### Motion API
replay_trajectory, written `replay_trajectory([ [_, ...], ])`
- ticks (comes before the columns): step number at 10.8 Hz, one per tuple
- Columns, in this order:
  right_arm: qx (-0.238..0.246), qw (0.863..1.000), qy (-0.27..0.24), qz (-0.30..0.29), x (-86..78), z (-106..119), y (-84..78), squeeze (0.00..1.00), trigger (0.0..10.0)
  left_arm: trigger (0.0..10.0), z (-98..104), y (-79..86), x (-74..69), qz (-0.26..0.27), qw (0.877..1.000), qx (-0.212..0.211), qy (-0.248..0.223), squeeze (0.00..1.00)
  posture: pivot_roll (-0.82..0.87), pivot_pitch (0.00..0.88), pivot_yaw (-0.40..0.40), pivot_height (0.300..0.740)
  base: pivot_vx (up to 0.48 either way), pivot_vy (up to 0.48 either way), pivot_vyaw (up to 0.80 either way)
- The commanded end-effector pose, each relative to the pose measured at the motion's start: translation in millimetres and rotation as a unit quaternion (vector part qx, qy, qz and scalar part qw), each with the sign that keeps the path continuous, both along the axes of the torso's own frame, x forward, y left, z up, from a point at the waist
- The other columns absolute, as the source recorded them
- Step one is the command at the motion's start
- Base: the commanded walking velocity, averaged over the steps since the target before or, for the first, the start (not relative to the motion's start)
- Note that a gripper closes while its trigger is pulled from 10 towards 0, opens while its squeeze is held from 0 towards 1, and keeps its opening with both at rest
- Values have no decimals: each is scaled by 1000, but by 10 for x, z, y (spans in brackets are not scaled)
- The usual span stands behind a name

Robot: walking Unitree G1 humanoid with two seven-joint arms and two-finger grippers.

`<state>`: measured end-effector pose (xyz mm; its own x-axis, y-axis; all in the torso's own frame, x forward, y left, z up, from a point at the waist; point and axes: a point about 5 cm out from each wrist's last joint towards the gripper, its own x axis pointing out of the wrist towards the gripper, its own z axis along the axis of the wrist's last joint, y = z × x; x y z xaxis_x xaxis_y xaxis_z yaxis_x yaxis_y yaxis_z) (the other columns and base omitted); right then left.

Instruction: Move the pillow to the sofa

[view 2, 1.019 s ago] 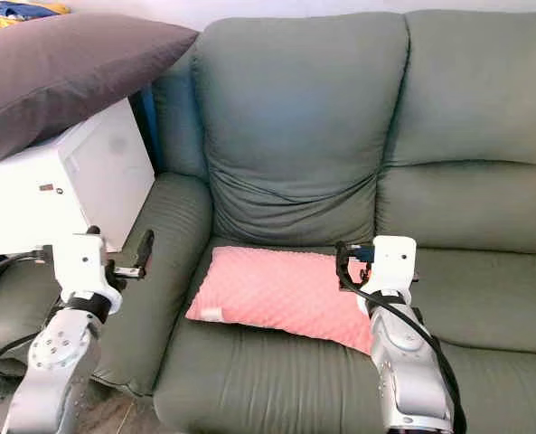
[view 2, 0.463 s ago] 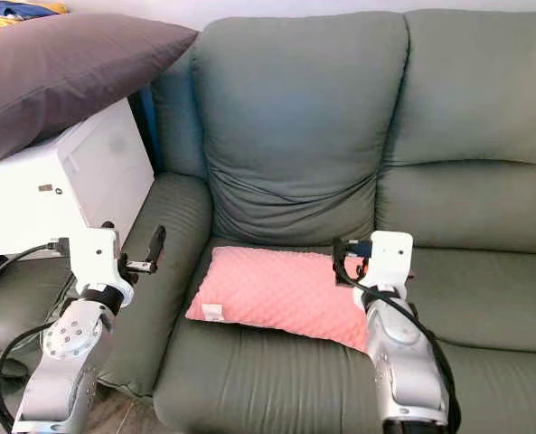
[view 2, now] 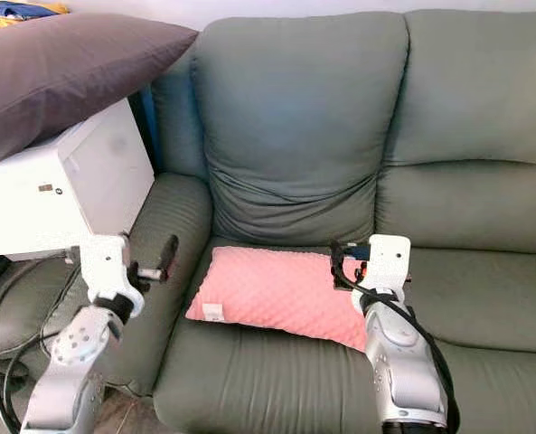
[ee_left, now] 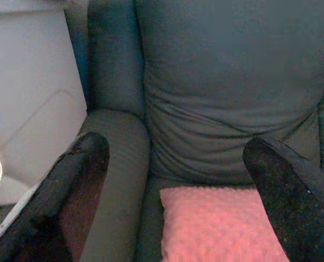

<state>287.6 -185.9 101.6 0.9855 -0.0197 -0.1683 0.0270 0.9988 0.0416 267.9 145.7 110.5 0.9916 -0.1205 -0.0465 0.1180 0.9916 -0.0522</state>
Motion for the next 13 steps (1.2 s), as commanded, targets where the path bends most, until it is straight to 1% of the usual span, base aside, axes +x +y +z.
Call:
replay_trajectory([
  [1,6,1000,6,5,-9,-15,29,0,10000,10000,50,15,-9,-1,1000,3,-6,0,-69,0,75,740,0,0,0],
  [4,7,1000,8,5,-13,-7,20,0,10000,10000,30,20,-32,0,1000,8,8,0,-69,0,75,740,0,0,0],
  [5,11,1000,11,3,-21,-14,16,0,10000,10000,22,-6,-46,-9,1000,23,11,0,-68,0,76,740,0,0,0],
  [7,12,1000,14,3,-37,-17,18,0,10000,10000,10,5,-65,-2,1000,14,18,0,-66,0,77,740,0,0,0],
  [13,16,1000,18,1,-58,-28,21,0,10000,10000,-9,11,-102,-8,999,16,29,0,-61,13,81,740,-271,0,0],
])
